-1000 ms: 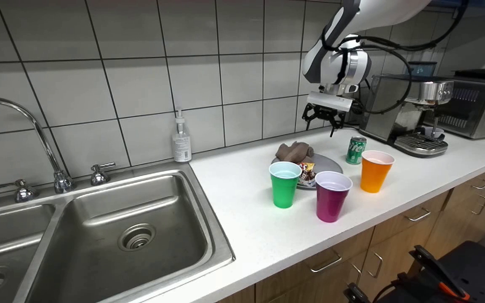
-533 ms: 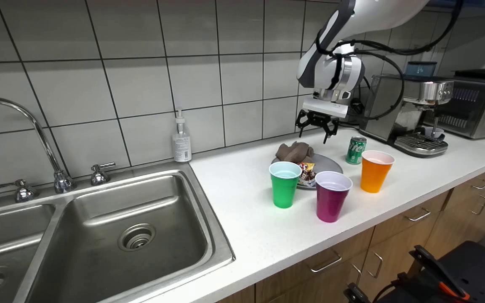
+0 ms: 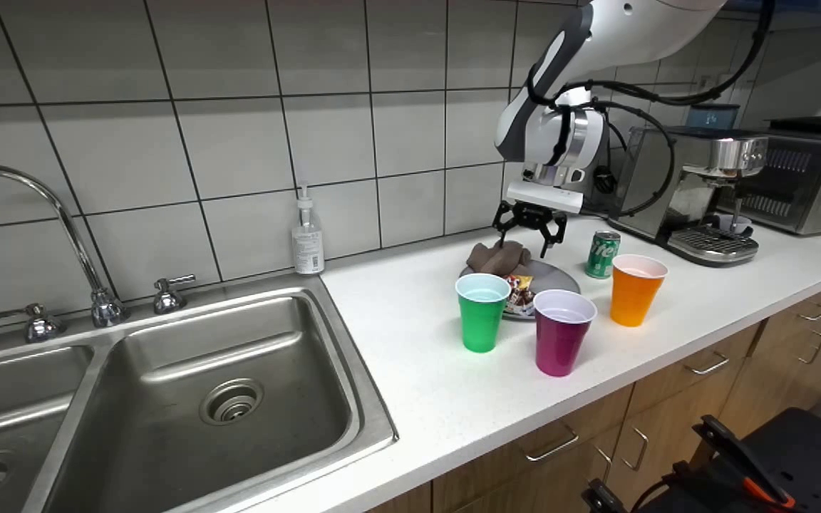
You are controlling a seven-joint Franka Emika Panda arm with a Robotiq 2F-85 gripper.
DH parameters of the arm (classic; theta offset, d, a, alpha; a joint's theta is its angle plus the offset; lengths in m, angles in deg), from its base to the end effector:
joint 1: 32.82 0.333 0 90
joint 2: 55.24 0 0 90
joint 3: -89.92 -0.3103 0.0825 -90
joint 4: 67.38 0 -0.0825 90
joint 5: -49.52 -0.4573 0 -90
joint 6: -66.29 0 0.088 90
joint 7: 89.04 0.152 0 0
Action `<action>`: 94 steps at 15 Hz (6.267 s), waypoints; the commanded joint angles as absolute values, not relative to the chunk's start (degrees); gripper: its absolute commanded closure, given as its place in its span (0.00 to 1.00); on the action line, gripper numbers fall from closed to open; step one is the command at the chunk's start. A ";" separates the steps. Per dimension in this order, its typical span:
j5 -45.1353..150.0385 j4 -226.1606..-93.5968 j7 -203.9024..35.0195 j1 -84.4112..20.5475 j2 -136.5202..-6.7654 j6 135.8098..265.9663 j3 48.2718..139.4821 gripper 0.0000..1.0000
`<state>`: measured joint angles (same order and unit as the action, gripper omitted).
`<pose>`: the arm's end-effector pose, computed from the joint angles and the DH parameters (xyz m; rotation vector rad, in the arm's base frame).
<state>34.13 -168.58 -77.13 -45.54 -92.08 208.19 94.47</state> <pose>0.6879 -0.2066 0.1029 -2.8352 1.0311 -0.1178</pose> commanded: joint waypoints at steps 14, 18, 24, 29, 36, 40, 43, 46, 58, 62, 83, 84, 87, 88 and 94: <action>31.50 -168.34 -80.09 -45.92 -96.27 215.75 92.00 0.00; 31.58 -168.35 -79.77 -46.04 -97.34 218.73 91.67 0.00; 31.82 -168.32 -79.55 -46.09 -98.15 220.39 91.64 0.25; 31.83 -167.94 -79.42 -46.25 -98.30 219.86 91.69 0.58; 31.99 -167.69 -79.29 -46.21 -98.31 219.24 91.86 1.00; 32.06 -168.14 -79.21 -46.25 -97.88 218.69 92.00 0.97; 32.04 -168.95 -79.73 -46.47 -96.57 218.52 91.82 0.97; 31.86 -169.48 -80.34 -46.80 -95.08 218.31 91.44 0.97; 29.78 -169.72 -84.15 -47.50 -90.35 218.54 89.11 0.97; 28.95 -169.40 -84.63 -47.16 -90.36 219.41 87.59 0.97; 28.74 -175.45 -90.94 -42.60 -89.08 220.41 80.54 0.97; 28.74 -175.76 -91.15 -42.47 -89.09 220.59 80.43 0.97; 28.77 -176.44 -91.53 -42.17 -89.11 220.75 80.26 0.97; 28.78 -176.61 -91.70 -42.18 -89.10 220.80 80.18 0.97; 29.10 -177.52 -91.96 -42.19 -88.45 220.20 80.44 0.44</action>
<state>30.00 -174.92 -90.13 -41.72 -91.18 220.05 80.82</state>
